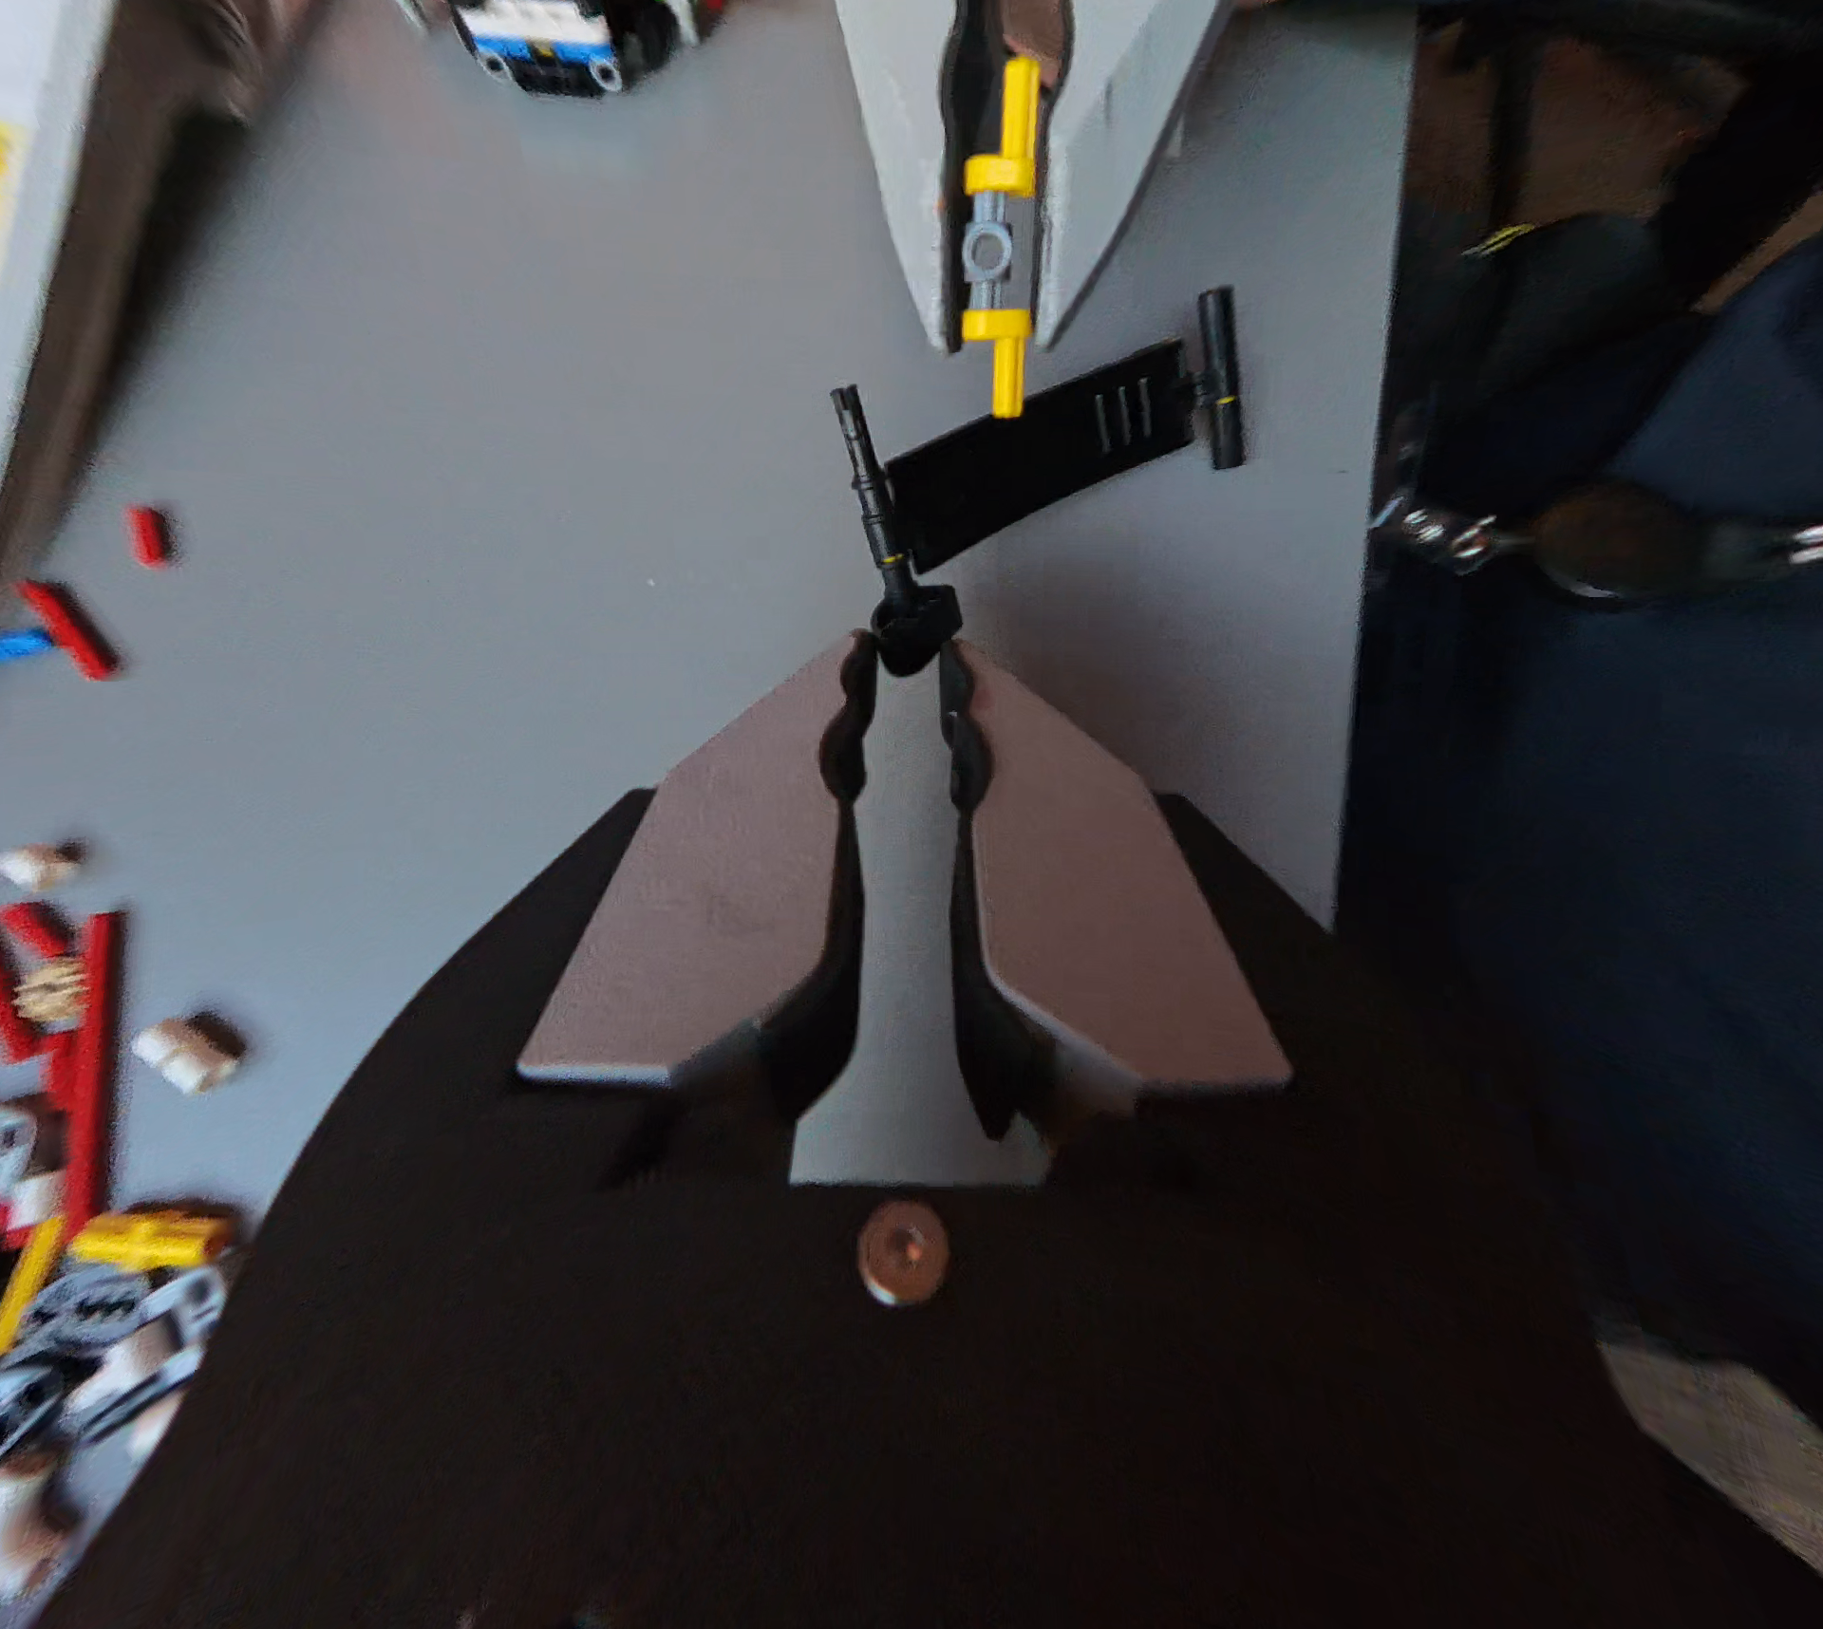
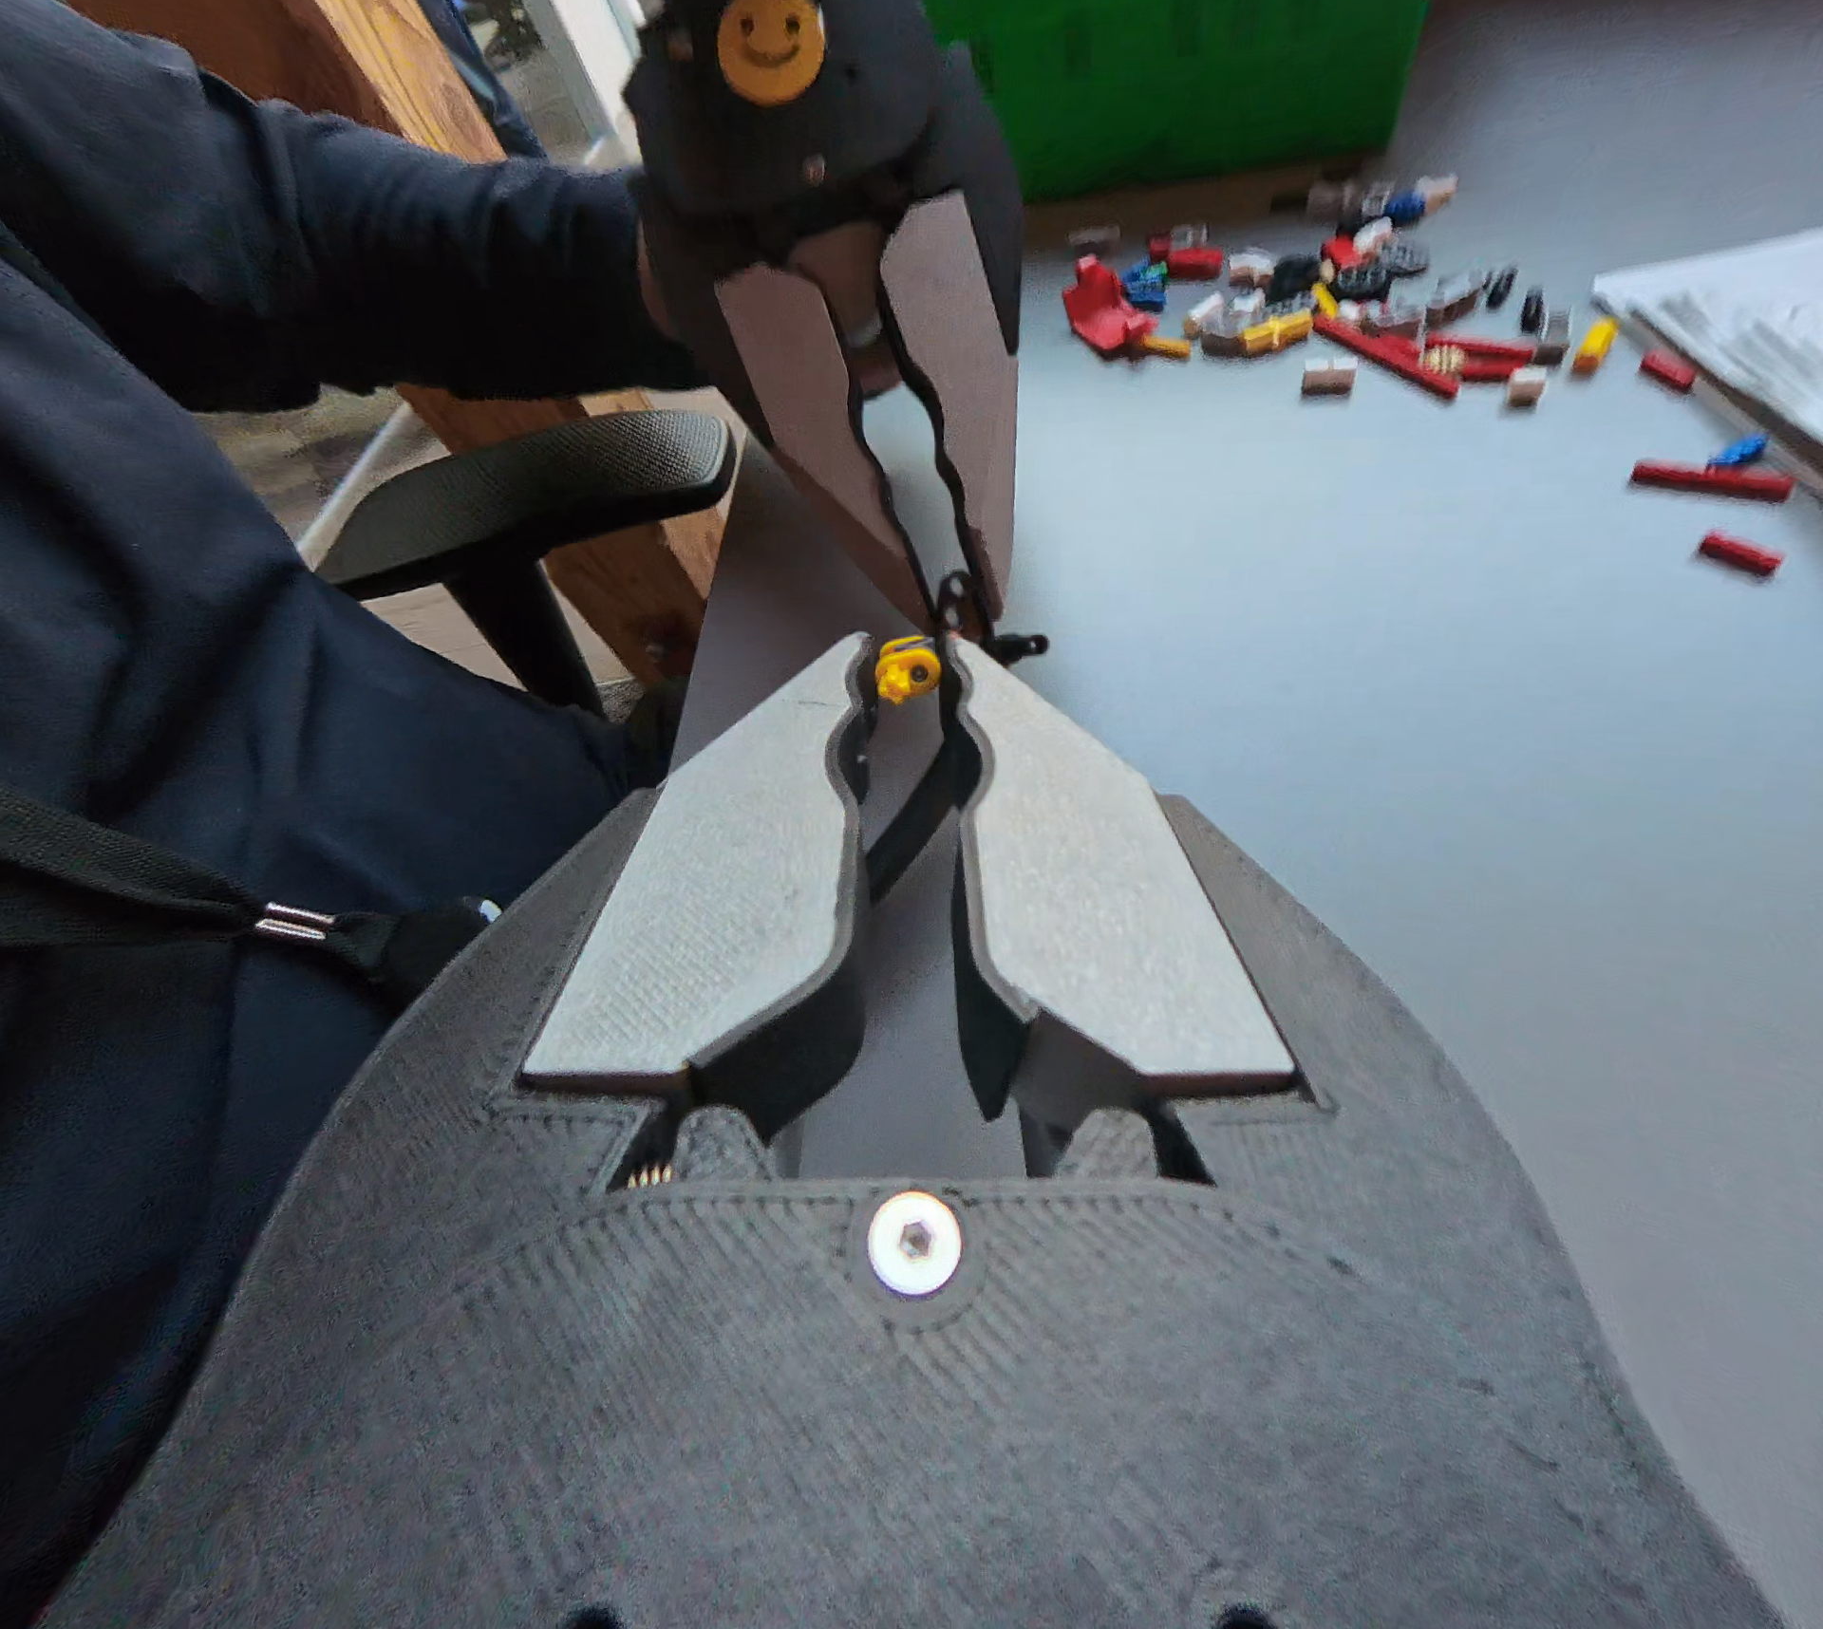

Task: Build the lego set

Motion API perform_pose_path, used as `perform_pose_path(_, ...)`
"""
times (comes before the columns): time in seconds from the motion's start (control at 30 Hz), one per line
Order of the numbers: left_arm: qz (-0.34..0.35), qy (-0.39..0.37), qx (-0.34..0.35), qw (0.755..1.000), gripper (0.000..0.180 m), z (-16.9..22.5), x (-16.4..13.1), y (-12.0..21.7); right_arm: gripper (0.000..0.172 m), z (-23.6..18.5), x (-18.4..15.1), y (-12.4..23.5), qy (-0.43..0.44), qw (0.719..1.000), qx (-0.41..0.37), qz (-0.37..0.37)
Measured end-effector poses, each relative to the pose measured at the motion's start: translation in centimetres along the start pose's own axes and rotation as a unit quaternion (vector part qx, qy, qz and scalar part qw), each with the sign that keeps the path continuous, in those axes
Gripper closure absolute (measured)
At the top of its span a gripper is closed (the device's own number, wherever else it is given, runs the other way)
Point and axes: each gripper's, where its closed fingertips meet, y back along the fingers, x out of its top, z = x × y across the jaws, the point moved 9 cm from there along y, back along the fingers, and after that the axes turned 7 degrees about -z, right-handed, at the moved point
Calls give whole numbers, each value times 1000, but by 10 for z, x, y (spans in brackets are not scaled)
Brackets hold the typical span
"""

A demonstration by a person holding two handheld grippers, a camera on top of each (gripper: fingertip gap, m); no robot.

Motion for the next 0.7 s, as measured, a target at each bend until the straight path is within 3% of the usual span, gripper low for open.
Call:
perform_pose_path(0.17, 22, -77, 115, 990, 170, 24, -8, -2, 163, -16, 0, -16, 100, 994, -45, -10)
perform_pose_path(0.27, 14, -94, 117, 989, 170, 34, -13, -7, 163, -20, -3, -28, 145, 983, -99, -44)
perform_pose_path(0.57, 19, -104, 204, 973, 171, 45, -17, -3, 162, -36, 4, -38, 129, 977, -132, -107)
perform_pose_path(0.7, 42, -85, 194, 976, 171, 45, -14, 1, 162, -35, 9, -37, 120, 977, -138, -106)
